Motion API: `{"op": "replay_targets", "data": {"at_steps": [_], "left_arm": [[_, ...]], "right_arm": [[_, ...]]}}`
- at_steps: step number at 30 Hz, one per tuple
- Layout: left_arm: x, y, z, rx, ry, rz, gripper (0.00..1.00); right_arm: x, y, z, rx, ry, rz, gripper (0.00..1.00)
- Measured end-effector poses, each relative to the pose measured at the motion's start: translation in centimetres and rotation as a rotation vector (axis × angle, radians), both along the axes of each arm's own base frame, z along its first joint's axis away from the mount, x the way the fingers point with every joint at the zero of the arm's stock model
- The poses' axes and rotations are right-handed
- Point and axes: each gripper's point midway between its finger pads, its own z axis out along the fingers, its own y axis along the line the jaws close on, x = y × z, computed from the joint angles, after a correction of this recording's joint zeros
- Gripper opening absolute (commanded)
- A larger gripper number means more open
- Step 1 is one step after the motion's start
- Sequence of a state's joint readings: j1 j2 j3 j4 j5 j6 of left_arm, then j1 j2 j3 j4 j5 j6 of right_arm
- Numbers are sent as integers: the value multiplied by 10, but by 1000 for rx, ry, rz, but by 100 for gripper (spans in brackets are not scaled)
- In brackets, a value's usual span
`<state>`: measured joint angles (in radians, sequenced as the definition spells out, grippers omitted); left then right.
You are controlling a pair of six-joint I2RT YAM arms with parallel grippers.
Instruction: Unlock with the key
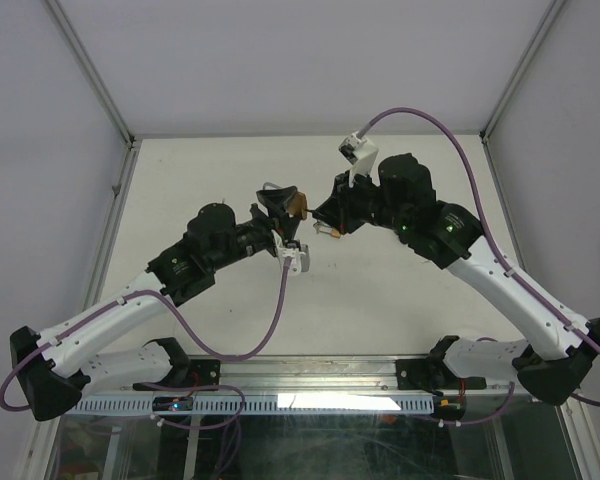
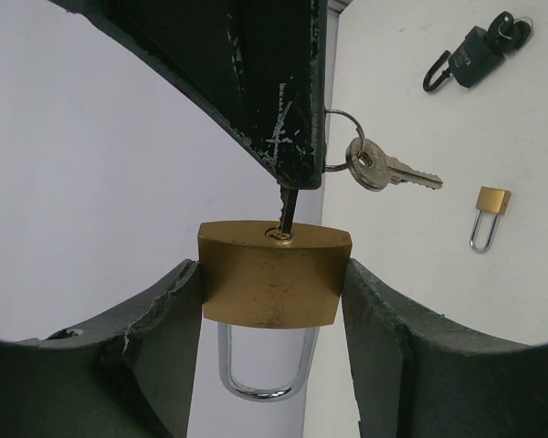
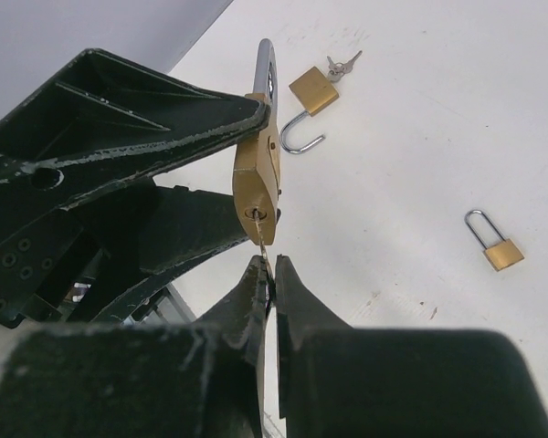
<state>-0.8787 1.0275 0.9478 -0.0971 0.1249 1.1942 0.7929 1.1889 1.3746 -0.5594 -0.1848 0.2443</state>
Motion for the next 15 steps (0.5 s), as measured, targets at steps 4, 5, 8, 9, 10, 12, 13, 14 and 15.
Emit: {"op": "replay_targets", "data": {"at_steps": [4,5,8,9,10,12,13,14,15], "left_arm": [[-2,-2,0,12,-18,-1,0],[-3,-3,1,12,-20,-5,0],[-6,-5,1,1,-8,-16,0],[-7,-7,2,-8,4,-20,0],[-8,-8,2,-16,16,-28,0],[-9,-9,4,-33,34,-33,0],[-10,-10,3,-36,39,-33,0],[-10,-10,3,-35,42,-32,0],[-10,-11,2,-34,44,-32,0]], "right_arm": [[-2,-1,3,5,-6,3,0],[-3,-2,3,8,-11,6,0],[-7,-5,4,20,-28,14,0],[-8,-6,4,24,-34,14,0],[-9,-7,6,26,-38,13,0],[-8,-9,7,27,-46,7,0],[-8,-9,7,25,-44,4,0],[-8,-10,6,19,-40,1,0],[-8,-11,6,14,-36,-3,0]]}}
